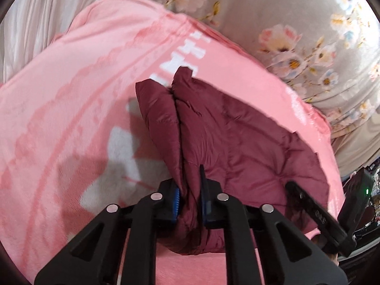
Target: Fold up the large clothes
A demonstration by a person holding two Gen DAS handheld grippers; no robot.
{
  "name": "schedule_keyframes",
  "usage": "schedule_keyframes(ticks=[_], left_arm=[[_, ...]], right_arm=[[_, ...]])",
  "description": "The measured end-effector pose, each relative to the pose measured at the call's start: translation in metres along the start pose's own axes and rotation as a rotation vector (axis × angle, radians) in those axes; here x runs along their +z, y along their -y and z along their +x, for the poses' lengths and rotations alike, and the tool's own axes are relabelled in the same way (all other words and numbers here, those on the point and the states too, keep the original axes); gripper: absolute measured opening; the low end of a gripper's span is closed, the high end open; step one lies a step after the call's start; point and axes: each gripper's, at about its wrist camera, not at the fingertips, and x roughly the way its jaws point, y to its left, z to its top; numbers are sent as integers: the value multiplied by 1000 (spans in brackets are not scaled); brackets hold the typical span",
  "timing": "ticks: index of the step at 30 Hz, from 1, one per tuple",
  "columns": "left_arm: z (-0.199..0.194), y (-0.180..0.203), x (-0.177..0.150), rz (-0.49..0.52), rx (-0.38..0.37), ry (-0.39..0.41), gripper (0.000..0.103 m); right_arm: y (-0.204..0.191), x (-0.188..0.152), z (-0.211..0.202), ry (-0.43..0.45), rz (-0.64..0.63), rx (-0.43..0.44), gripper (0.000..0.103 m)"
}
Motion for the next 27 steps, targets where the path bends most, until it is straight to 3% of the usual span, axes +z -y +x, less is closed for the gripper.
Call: schedule_keyframes(ticks=[7, 17, 27], left_arm=[[-37, 38, 10, 71, -38, 80, 10], [-83, 117, 11, 241, -135, 156, 10], [-79, 213, -6, 443, -226, 166, 10]], right_arm=[[2, -37, -31, -30, -5, -2, 6], [16, -52, -6, -60, 56, 32, 6], [36, -57, -2, -52, 167, 133, 4]])
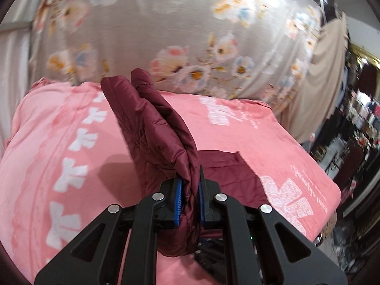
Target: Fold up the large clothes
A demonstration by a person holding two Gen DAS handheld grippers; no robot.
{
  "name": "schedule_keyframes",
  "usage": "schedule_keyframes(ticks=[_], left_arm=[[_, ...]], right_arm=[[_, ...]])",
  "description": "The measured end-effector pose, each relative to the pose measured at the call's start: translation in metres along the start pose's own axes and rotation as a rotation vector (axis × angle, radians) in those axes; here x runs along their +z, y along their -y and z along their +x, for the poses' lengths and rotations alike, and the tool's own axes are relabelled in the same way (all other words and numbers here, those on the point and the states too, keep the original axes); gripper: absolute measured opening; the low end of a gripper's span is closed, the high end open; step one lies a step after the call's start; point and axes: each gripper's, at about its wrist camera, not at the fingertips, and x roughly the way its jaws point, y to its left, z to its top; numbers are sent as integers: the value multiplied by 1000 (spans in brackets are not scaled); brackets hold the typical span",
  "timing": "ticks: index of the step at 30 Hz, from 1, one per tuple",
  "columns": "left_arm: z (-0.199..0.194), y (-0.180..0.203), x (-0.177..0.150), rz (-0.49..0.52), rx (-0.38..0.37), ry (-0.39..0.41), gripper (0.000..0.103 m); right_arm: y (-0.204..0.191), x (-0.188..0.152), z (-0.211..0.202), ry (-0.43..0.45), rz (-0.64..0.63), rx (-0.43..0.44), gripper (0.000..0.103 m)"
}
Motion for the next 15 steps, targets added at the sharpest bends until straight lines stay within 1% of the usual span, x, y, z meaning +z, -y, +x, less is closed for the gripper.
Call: schedule_keyframes(ticks=[4, 6, 11, 15], left_arm=[[23, 31, 3, 44, -41, -28, 9], [35, 47, 5, 67, -57, -46, 9], [69, 82, -1, 113, -80, -97, 9], [99, 107, -9, 139, -90, -148, 9]], right_arm=[[10, -4, -16, 27, 64, 54, 1], [13, -6, -25, 43, 69, 50, 1], [35, -13, -64, 106, 114, 3, 1], [53, -18, -94, 156, 121, -75, 1]])
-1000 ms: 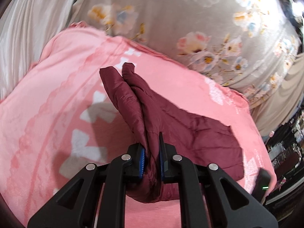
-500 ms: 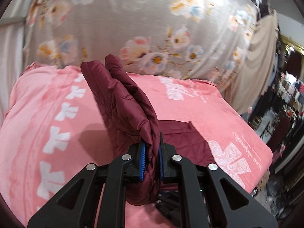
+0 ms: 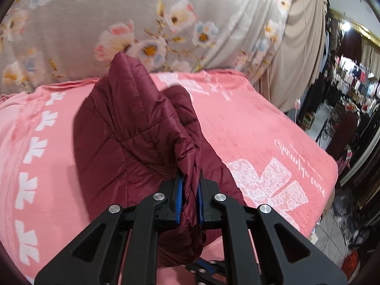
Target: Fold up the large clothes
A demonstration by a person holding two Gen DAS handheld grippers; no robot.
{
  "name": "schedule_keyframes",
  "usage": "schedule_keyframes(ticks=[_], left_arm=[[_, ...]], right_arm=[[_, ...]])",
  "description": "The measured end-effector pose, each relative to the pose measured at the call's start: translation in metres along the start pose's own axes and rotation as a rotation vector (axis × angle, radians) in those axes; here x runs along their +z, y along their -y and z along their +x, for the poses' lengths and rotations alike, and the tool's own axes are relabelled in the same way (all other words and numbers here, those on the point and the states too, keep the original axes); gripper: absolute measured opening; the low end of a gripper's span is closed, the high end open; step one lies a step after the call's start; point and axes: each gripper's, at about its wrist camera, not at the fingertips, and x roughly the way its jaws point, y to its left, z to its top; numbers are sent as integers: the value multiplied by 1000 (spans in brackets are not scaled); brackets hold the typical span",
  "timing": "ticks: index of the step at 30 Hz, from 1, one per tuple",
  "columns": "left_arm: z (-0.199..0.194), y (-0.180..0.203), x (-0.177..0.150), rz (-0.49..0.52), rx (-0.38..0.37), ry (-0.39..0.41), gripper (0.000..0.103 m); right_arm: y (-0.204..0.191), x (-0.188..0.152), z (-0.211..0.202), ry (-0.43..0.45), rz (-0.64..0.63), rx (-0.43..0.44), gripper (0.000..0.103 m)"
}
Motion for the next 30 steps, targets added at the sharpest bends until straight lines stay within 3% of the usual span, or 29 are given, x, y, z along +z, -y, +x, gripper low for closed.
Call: schedule_keyframes(ticks=[6, 12, 24, 26, 27, 30], left_arm=[[62, 26, -13, 21, -5, -120, 8], [112, 41, -35, 26, 5, -226, 8], [140, 48, -51, 69, 66, -276, 8], [142, 51, -51, 81, 74, -283, 9], [141, 52, -49, 83, 73, -285, 12], [119, 47, -36, 34, 2, -256, 19]], right_arm=[[33, 0, -31, 38, 40, -92, 1], [54, -2, -49, 53, 78, -128, 1], [76, 3, -54, 62, 52, -169, 2], [76, 7, -56, 69, 43, -175, 5], [78, 6, -61, 74, 39, -177, 10], [76, 11, -69, 99, 12, -185, 11]])
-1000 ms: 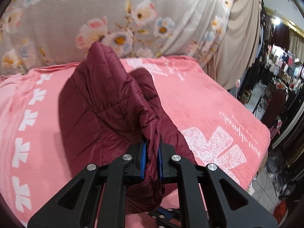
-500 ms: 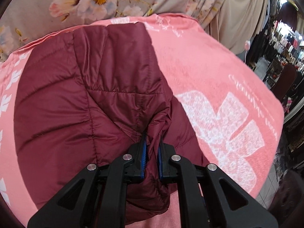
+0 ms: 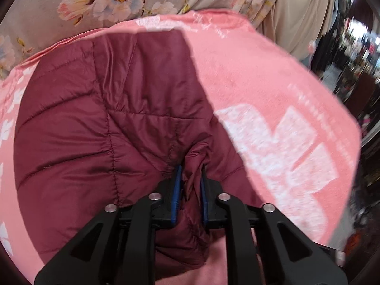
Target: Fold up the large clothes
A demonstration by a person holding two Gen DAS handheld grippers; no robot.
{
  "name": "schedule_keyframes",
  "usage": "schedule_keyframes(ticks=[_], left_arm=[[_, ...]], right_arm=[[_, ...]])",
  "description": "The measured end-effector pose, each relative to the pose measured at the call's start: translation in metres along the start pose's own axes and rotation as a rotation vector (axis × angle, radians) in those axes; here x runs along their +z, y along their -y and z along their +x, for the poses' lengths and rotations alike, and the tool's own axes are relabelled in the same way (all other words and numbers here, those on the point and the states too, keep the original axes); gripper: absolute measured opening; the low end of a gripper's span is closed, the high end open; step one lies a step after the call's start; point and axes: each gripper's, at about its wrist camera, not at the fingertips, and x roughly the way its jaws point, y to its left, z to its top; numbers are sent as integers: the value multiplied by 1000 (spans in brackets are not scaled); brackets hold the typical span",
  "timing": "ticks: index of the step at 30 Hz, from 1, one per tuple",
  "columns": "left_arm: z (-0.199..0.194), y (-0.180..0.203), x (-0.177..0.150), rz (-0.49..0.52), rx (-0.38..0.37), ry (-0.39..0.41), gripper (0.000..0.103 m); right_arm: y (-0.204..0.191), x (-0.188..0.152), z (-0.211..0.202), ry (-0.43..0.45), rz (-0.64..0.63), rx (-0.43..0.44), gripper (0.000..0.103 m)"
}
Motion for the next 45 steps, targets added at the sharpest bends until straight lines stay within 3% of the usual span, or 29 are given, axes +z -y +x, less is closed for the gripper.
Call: schedule_keyframes(ticks=[2, 4, 6, 12, 19, 22, 24, 27, 29, 32, 37, 45], left_arm=[[-25, -7, 8, -20, -55, 59, 32], [-54, -16, 19, -29, -60, 137, 50], [-75, -29, 32, -45, -48, 192, 54], [-90, -72, 83, -111, 33, 236, 55], [-27, -81, 119, -92, 52, 101, 55], [4, -75, 121, -63, 60, 40, 53], [22, -75, 121, -60, 58, 4, 50], [45, -75, 119, -57, 76, -32, 47], [52, -74, 120, -53, 84, -38, 45], [55, -65, 127, -45, 58, -35, 41], [80, -35, 127, 21, 87, -30, 40], [106, -16, 119, 54, 98, -31, 40]], right_arm=[[-1, 6, -5, 22, -20, -8, 17], [-5, 13, -13, 61, -35, 2, 34], [-11, 22, -21, 108, -54, 27, 56], [-50, 52, -14, 176, -163, 106, 64], [-66, 58, 25, 131, -229, 112, 64], [-57, 59, 48, 63, -187, 150, 57], [-52, 58, 59, 31, -178, 144, 25], [-42, 63, 55, 48, -158, 177, 12], [-32, 71, 40, 94, -101, 237, 11], [-19, 77, 26, 146, -66, 219, 11], [17, 63, 53, 61, 29, 136, 10], [31, 55, 70, 6, 56, 94, 10]])
